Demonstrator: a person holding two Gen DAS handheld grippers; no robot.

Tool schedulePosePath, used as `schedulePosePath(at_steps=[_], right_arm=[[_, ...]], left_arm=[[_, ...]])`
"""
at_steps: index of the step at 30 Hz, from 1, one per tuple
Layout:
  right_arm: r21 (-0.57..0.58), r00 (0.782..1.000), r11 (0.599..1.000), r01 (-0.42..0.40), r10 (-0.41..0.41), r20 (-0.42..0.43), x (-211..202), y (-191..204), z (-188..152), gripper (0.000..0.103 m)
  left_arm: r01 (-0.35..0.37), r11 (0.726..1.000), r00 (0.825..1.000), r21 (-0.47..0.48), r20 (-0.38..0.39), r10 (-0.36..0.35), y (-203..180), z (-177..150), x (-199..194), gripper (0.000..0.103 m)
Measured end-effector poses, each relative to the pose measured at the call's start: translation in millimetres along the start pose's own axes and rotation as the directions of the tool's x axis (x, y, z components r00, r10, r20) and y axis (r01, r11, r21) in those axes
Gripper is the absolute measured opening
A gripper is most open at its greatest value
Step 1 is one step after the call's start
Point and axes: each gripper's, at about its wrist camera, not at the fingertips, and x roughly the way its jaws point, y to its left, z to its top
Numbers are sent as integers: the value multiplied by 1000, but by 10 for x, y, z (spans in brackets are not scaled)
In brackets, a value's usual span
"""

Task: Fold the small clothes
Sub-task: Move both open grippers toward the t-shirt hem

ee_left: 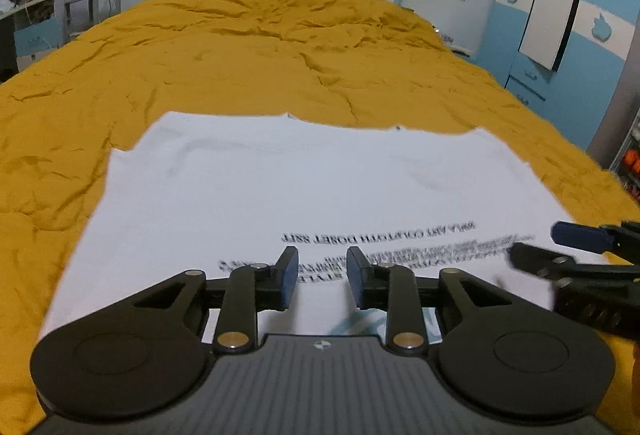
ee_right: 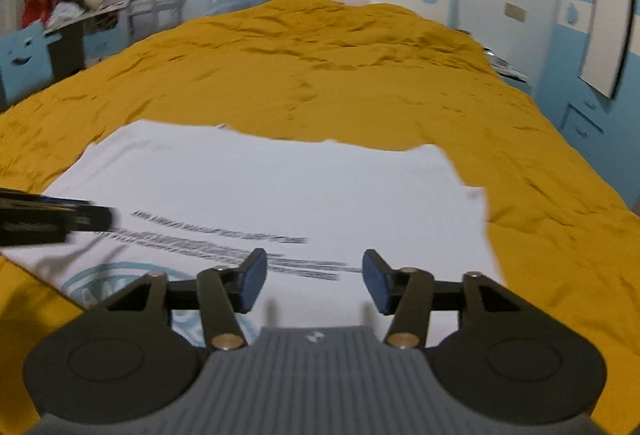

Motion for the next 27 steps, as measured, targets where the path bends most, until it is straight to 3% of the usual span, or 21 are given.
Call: schedulePosePath(at_steps=[5,11,16,18,20,27], right_arm=[[-12,997,1000,-7,6,-76,280,174,-290,57],[-44,998,999,6,-9,-60,338,253,-542,58],[7,996,999,-42,42,-82,332,151,-430,60],[37,993,995,-87,90,-73,250,36,-373,70],[72,992,991,-112,115,-44,154,-88,-327,74],[277,998,960,-48,32,62,114,-771,9,74]], left_arm=[[-62,994,998,90,20,60,-143,-326,121,35],[-88,988,996,130,44,83,-220,-413,123,35],[-18,999,1000,45,-6,18,-58,-218,38,43],[-26,999,1000,24,-5,26,-27,-97,36,55],[-49,999,999,19,12,49,-15,14,31,57],[-27,999,997,-18,74,28,28,487,139,67]])
